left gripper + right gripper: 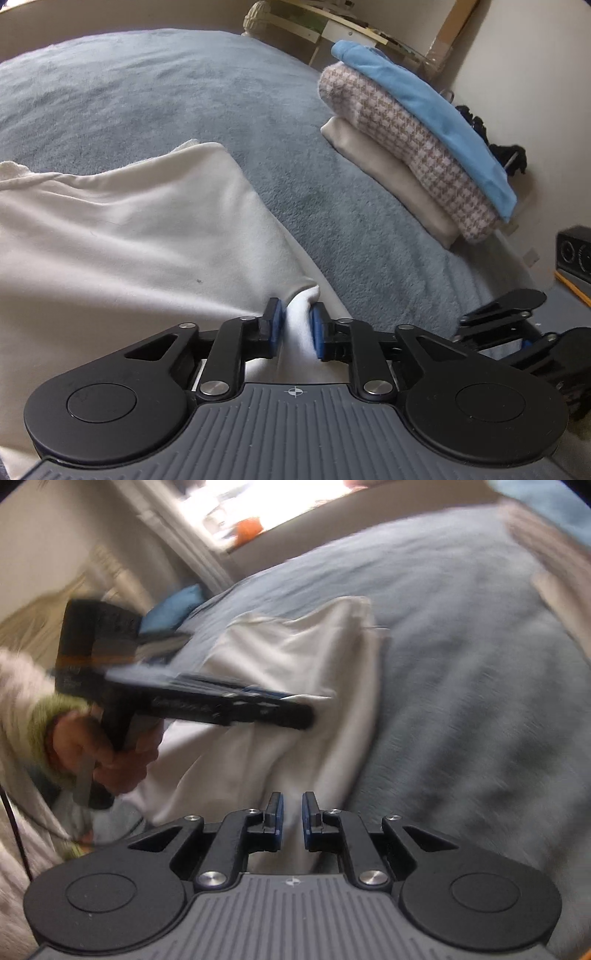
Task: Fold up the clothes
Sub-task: 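Open the left gripper and release the sweatshirt edge onto the fold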
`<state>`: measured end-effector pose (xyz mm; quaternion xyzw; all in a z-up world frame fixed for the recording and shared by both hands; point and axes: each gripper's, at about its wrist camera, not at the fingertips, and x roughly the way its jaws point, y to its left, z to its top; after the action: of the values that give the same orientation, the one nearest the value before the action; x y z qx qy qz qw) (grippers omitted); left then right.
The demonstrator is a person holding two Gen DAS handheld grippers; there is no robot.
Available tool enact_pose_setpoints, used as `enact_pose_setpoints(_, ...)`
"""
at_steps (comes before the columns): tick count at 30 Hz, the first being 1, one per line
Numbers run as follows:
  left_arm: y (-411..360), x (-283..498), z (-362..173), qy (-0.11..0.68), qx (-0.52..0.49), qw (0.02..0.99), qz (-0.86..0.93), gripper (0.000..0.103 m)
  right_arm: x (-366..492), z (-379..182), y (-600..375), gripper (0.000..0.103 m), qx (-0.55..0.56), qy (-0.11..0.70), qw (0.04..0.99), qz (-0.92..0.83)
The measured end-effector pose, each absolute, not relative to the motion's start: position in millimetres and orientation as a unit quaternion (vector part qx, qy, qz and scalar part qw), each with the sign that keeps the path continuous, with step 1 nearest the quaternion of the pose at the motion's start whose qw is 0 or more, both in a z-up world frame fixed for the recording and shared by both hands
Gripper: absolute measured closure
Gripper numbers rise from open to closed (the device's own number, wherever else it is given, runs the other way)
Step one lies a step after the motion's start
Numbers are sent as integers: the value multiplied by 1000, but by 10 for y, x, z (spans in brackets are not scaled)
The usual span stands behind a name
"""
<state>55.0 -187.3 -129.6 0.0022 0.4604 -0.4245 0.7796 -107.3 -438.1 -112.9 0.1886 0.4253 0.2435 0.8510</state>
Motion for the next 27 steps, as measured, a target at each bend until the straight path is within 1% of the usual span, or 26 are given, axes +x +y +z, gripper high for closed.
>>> enact_pose_setpoints(2,-1869,585,-1301,467,-12,775,-427,78,-1129,-1022,-4378,92,208,405,856,246)
enact_pose_setpoints(5,-1856,615,-1301,473,-27,766,-434,70,-1170,-911,-4165,92,204,388,857,272)
enact_pose_setpoints(7,-1839,628,-1267,474,-31,761,-442,66,-1168,-980,-4003,92,183,405,854,271)
enact_pose_setpoints(9,-1781,648,-1201,471,-35,760,-447,66,-1153,-1162,-3868,93,139,454,845,246)
enact_pose_setpoints(10,-1716,657,-1151,466,-40,762,-448,66,-1168,-1202,-3862,95,137,461,843,240)
enact_pose_setpoints(13,-1429,644,-986,438,-43,776,-452,62,-1227,-1148,-3931,95,159,461,843,227)
enact_pose_setpoints(19,-877,300,-900,403,24,799,-446,62,-1305,-974,-4094,92,217,460,842,179)
enact_pose_setpoints(21,-753,132,-945,392,44,799,-453,62,-1361,-944,-4147,89,246,452,841,166)
enact_pose_setpoints(22,-700,38,-978,385,56,800,-457,62,-1359,-944,-4143,84,254,452,840,161)
enact_pose_setpoints(23,-659,-54,-1018,379,71,800,-459,62,-1348,-952,-4124,76,253,456,839,154)
enact_pose_setpoints(24,-637,-144,-1063,372,86,800,-462,62,-1340,-963,-4102,72,249,461,839,146)
enact_pose_setpoints(27,-621,-383,-1192,343,127,806,-465,61,-1295,-1007,-4025,71,233,472,840,134)
